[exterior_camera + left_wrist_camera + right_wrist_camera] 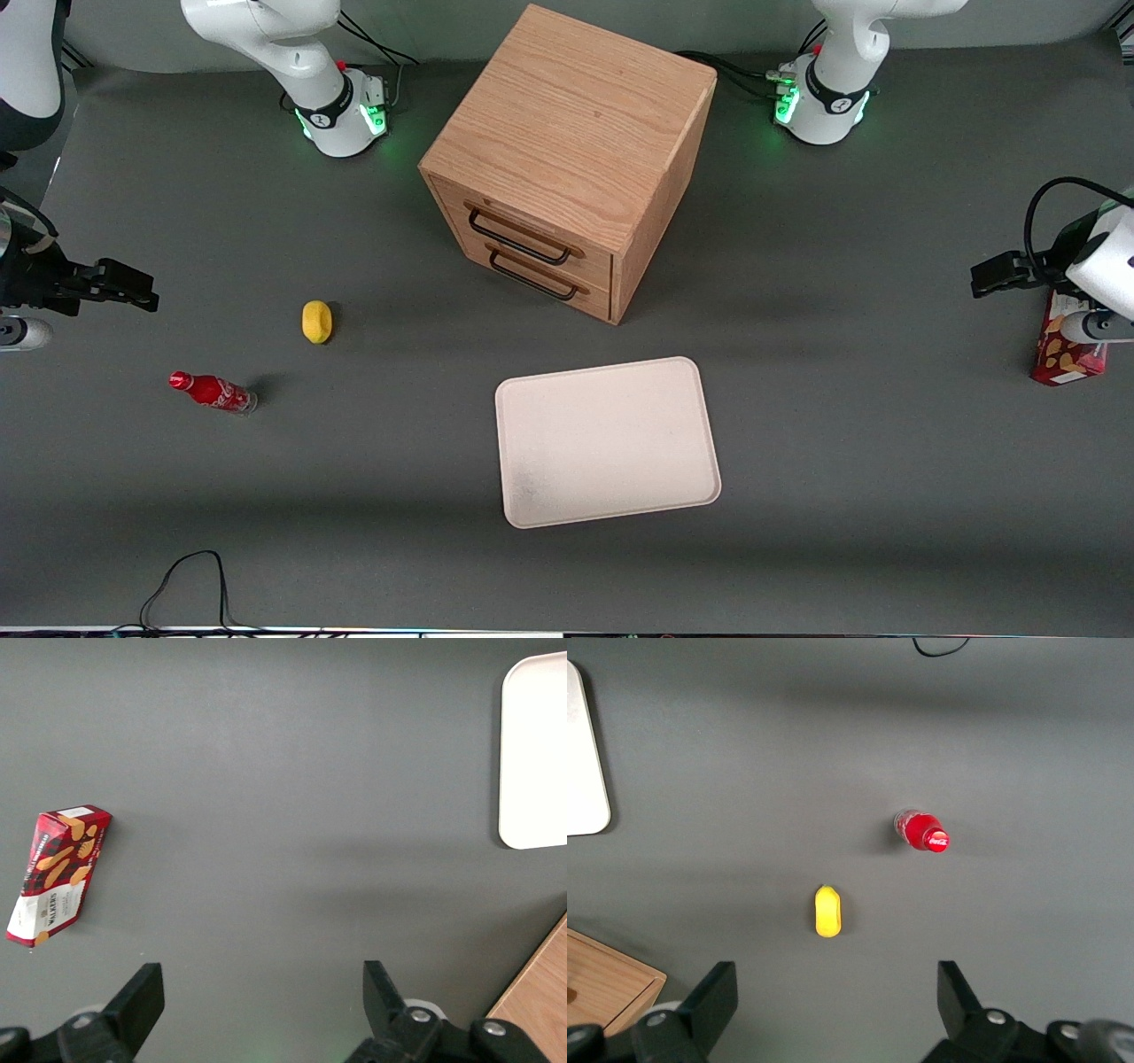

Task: Place red cookie box on tray
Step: 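Lower the open left gripper over the red shortbread box, then close the left gripper on the red shortbread box and lift it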

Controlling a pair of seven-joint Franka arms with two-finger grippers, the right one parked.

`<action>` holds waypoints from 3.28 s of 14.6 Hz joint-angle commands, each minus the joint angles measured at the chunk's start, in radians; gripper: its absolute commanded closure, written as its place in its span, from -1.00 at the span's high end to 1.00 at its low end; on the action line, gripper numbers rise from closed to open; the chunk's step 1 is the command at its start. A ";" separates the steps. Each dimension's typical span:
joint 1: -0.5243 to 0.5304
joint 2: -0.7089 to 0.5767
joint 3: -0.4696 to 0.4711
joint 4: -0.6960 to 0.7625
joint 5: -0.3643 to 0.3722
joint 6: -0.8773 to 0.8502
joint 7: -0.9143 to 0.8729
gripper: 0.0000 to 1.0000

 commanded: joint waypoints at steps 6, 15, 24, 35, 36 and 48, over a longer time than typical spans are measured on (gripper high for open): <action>-0.007 -0.011 0.006 0.000 -0.008 -0.024 -0.001 1.00; 0.043 0.006 0.022 0.025 0.009 -0.077 0.140 1.00; 0.410 0.107 0.022 0.105 -0.008 -0.054 0.844 1.00; 0.614 0.290 0.022 0.284 -0.002 -0.036 1.165 1.00; 0.614 0.291 0.022 0.281 0.003 -0.036 1.164 1.00; 0.599 0.340 0.020 -0.100 0.017 0.402 1.153 0.99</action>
